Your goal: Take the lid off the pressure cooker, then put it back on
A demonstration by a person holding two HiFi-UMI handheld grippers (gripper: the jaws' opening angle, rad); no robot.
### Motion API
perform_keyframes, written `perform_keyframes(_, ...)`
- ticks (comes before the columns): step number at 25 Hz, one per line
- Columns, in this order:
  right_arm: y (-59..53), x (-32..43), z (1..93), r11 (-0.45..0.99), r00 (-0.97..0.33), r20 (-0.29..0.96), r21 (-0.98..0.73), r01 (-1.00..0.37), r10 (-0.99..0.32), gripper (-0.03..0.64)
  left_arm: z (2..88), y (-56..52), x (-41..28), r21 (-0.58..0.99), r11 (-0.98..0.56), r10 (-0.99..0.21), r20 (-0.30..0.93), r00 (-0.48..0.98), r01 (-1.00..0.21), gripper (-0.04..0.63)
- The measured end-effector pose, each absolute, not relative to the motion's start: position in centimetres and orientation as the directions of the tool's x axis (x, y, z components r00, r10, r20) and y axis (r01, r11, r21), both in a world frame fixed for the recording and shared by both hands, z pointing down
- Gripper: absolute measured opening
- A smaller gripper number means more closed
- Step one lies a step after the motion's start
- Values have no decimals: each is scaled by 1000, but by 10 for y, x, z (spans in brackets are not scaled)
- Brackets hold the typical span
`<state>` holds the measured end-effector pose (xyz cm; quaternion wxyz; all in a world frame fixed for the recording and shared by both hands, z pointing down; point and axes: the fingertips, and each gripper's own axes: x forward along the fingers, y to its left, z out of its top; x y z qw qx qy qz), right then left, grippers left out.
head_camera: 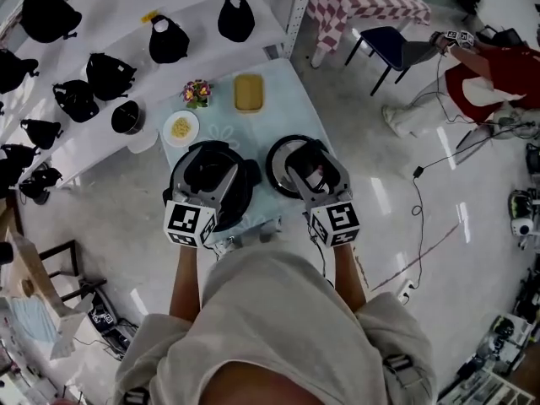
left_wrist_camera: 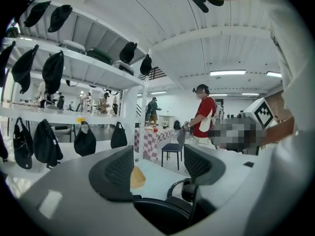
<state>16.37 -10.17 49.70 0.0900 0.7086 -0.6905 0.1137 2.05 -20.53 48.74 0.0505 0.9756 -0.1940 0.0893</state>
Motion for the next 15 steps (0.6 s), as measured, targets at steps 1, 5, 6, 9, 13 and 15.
perform_keyframes(1,-100,167,503,-33,21,300,-34,-999,-954,275,488,-204,24,65,-922,-364,194,911,-382,308)
perform_keyframes(5,-97,178,537,-36,6,378,-73,-997,-926,284,487,-200,33,66,-927,-352,194,916,-370,308)
perform_keyframes(6,-98,181,548,-40,3,400,-84,-996,-917,285,487,-200,34,65,-926,-353,195,915,-371,308)
perform_keyframes(9,-102,193,587,-56,-4,475,-113,-992,-880,290,488,-200,33,62,-924,-359,201,912,-377,308)
perform_keyframes(13,-106,212,651,-70,-30,601,-142,-987,-799,290,488,-202,29,63,-917,-375,205,904,-395,308)
perform_keyframes(15,-105,219,687,-72,-51,675,-153,-986,-736,291,488,-203,25,64,-911,-386,207,899,-407,308)
